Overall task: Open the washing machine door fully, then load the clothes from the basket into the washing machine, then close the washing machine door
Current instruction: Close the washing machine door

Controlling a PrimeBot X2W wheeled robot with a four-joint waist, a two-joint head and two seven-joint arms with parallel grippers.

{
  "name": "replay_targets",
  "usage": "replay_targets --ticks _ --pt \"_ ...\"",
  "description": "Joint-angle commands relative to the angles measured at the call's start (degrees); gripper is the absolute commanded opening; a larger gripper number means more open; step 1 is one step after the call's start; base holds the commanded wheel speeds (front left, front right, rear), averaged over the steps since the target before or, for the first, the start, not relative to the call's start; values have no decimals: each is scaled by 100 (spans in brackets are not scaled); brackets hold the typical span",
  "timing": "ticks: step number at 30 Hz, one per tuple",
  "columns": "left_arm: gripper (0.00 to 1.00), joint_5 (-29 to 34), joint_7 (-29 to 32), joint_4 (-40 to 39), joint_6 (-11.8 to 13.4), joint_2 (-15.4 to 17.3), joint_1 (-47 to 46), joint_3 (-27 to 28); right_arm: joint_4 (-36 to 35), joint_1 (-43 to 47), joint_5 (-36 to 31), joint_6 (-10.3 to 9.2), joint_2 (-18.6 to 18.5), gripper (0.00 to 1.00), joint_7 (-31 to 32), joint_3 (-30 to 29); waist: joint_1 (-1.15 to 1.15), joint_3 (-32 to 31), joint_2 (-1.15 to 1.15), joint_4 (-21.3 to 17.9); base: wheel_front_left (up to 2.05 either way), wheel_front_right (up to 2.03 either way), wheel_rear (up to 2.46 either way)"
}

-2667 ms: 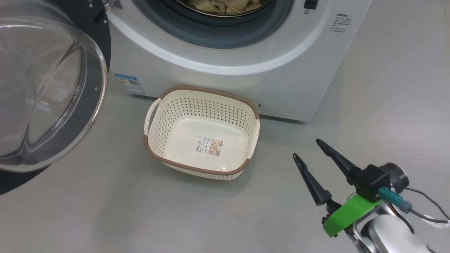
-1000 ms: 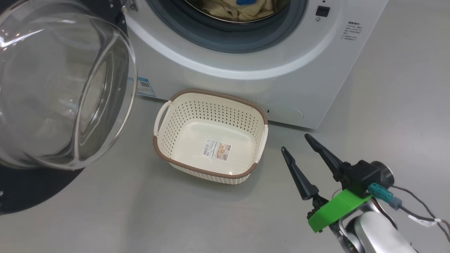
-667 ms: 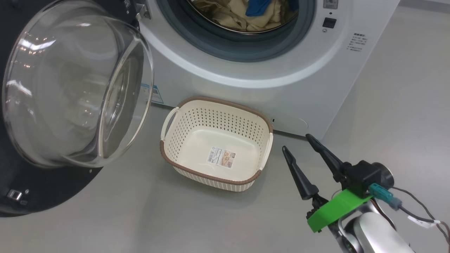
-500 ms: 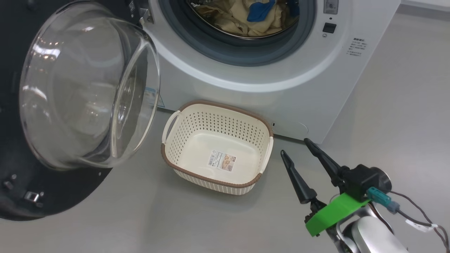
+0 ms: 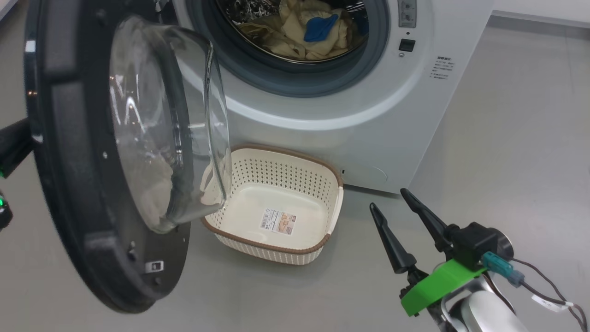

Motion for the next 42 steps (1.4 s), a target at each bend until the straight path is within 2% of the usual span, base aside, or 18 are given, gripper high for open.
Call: replay_targets --ticks 1,4,10,16,28,34,42 --pt "0 8 89 -395 722 150 -164 80 -184 -75 48 10 53 100 -37 60 0 -32 0 -79 0 0 0" --pt "0 92 32 -630 797 27 -128 -66 -196 -62 53 10 75 100 -37 41 0 -33 0 -188 0 0 0" --pt "0 168 -187 -765 759 -249 -157 -207 -211 -74 59 10 109 100 -37 8 0 -27 0 -421 0 0 0" --pt "0 247 -441 -594 568 -507 -260 -348 -213 -98 55 10 135 100 -37 -11 0 -6 0 -789 0 0 0" --pt "0 309 -836 -195 227 -777 -501 -385 -216 -62 65 10 167 100 -37 -53 0 -34 0 -1614 0 0 0" --pt "0 374 -1073 83 18 -837 -610 -352 -235 -45 67 10 174 100 -37 -83 0 -31 0 -1857 0 0 0" --pt "0 381 -1331 466 -243 -991 -814 -348 -241 -63 64 10 180 100 -37 -105 0 -10 0 -1993 0 0 0"
